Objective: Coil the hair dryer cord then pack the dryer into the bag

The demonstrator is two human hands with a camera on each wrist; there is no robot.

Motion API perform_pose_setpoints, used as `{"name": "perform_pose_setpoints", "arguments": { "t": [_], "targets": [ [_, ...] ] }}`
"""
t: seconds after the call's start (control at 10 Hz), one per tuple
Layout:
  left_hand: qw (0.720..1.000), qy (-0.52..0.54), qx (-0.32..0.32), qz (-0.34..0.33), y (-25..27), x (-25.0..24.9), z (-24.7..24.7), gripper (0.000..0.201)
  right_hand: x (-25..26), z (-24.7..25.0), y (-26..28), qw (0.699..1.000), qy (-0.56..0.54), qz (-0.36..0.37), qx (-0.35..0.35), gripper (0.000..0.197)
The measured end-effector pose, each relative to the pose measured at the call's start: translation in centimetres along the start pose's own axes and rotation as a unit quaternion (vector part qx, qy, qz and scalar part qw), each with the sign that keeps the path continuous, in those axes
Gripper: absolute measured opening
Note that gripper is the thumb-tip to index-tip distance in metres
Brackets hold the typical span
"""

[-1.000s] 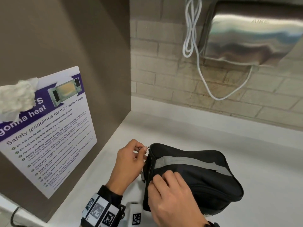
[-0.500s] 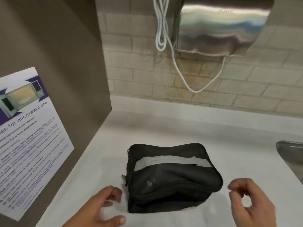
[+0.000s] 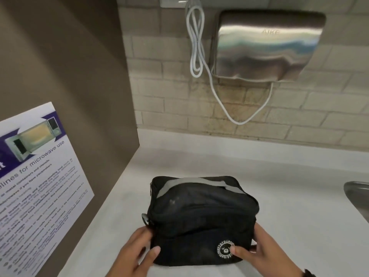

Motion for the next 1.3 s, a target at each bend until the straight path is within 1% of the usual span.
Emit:
{"name": "perform_pose_setpoints", "arguments": {
  "t": [0.1, 0.2, 0.3, 0.4, 0.6, 0.7, 0.9, 1.0, 1.1, 1.2, 1.3],
  "targets": [
    [0.994, 0.079, -0.078, 0.02, -1.3, -0.7, 2.2, 0.022, 2.1, -1.0, -1.7, 0.997, -0.073, 0.034, -0.014, 0.059],
    [0.987, 0.128, -0.098, 0.026, -3.2, -2.3, 4.0, 0.012, 3.4, -2.2, -4.0, 0.99, -0.121, 0.044, -0.05, 0.037],
    [0.981, 0.142, -0.127, 0.028, -5.5, -2.7, 5.7, 0.022, 3.8, -3.5, -6.4, 0.983, -0.162, 0.016, -0.086, 0.027],
    [0.978, 0.135, -0.155, 0.043, -8.6, -2.3, 7.2, 0.029, 4.2, -4.5, -8.9, 0.977, -0.185, -0.009, -0.104, 0.028],
    [0.966, 0.137, -0.2, 0.088, -13.9, -2.4, 8.9, 0.035, 4.3, -6.0, -12.9, 0.971, -0.198, -0.037, -0.131, 0.029],
    [0.963, 0.135, -0.21, 0.102, -15.8, -2.4, 9.5, 0.034, 4.1, -6.2, -14.5, 0.967, -0.209, -0.052, -0.137, 0.029],
    [0.948, 0.158, -0.245, 0.128, -18.6, -1.0, 9.9, 0.033, 3.5, -6.3, -16.2, 0.96, -0.225, -0.076, -0.149, 0.038],
    [0.942, 0.18, -0.249, 0.134, -18.7, -1.0, 9.6, 0.032, 3.6, -6.4, -16.2, 0.959, -0.24, -0.076, -0.131, 0.037],
    [0.94, 0.212, -0.23, 0.139, -17.7, -1.5, 9.1, 0.032, 3.8, -6.1, -15.0, 0.956, -0.255, -0.074, -0.123, 0.035],
    [0.934, 0.218, -0.25, 0.132, -14.4, -1.9, 9.0, 0.036, 4.0, -4.4, -12.2, 0.974, -0.174, -0.065, -0.131, 0.033],
    [0.958, 0.178, -0.207, 0.09, -9.6, -2.2, 8.3, 0.032, 3.6, -2.4, -7.3, 0.988, -0.119, -0.026, -0.093, 0.02]
  ]
}}
Point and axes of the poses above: each hand's wrist, its own y-axis away from the middle knuckle, its own z-axis out of the back of the hand, x = y × z, the point moved 5 cm from there along -y, towards the middle knuckle, and after that the axes turned 12 degrees about z, right-handed, at the moved point
